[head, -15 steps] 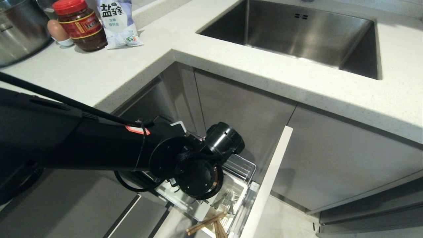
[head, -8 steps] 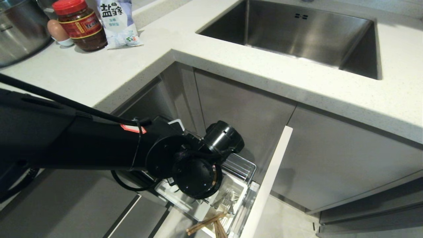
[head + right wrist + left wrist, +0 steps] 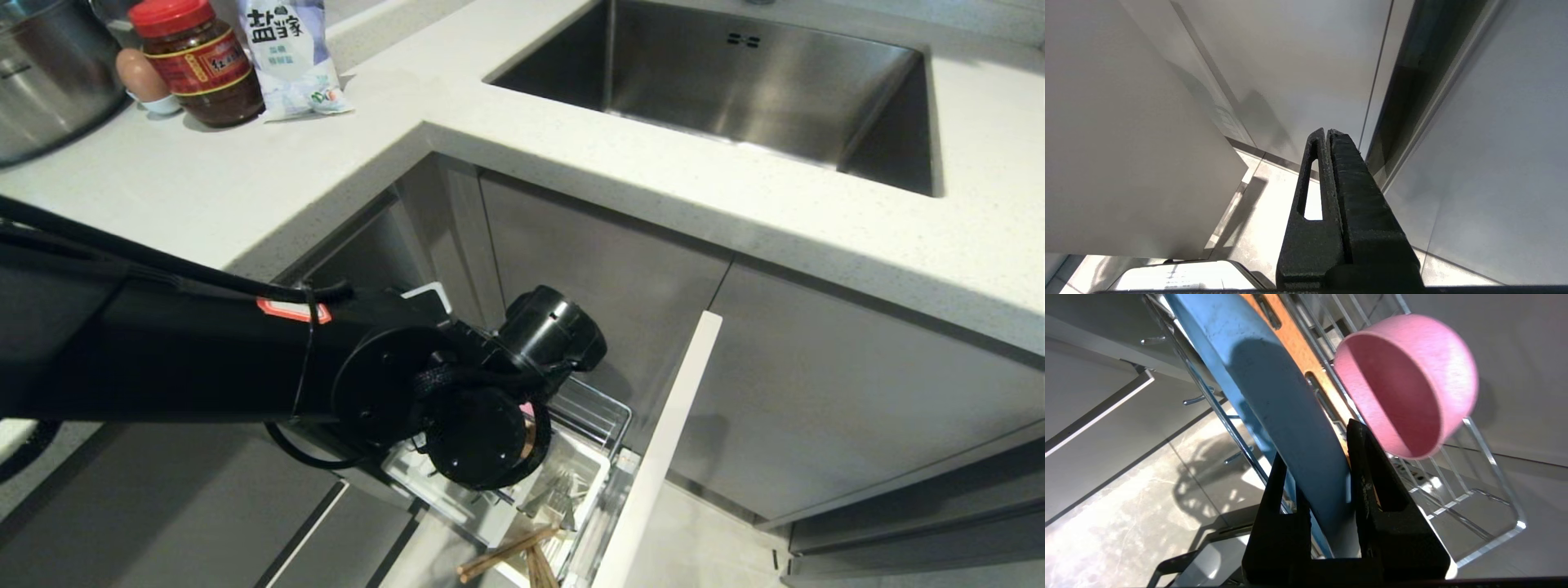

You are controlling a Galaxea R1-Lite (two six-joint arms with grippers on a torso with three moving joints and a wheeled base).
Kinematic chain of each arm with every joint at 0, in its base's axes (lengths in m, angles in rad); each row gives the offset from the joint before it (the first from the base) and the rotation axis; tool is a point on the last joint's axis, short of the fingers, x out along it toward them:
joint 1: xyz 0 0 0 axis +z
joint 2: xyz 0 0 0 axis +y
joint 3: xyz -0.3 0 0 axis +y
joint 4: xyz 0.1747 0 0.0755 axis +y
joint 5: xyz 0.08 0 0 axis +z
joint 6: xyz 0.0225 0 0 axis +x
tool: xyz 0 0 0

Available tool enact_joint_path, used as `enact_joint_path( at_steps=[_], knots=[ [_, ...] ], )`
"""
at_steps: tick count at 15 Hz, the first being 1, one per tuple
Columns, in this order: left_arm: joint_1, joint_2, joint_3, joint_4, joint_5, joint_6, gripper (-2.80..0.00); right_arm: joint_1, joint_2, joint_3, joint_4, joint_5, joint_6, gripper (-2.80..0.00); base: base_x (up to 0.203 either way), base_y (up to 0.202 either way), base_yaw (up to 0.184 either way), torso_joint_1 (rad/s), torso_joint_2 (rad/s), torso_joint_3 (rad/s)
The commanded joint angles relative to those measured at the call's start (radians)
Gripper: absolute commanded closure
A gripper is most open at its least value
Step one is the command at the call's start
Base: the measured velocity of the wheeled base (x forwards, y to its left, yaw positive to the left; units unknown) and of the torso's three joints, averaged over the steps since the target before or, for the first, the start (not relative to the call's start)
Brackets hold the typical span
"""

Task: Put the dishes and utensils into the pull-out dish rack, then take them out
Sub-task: Take the plate out of the cupboard

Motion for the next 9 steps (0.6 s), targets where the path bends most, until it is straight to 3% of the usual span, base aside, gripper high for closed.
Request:
enact_joint_path(
  at_steps=[1,9],
  knots=[
    [-0.021,-0.085,-0.015,0.010,0.008,-0.006,0.00,-0.001,-0.004,0.000,0.000,-0.001,0.001,0.00,0.000,0.000,0.000,0.000,0.00,0.000],
    [-0.167,-0.379,-0.129,0.141,0.023,0.018,0.00,-0.001,-0.004,0.000,0.000,0.000,0.001,0.00,0.000,0.000,0.000,0.000,0.00,0.000]
  ],
)
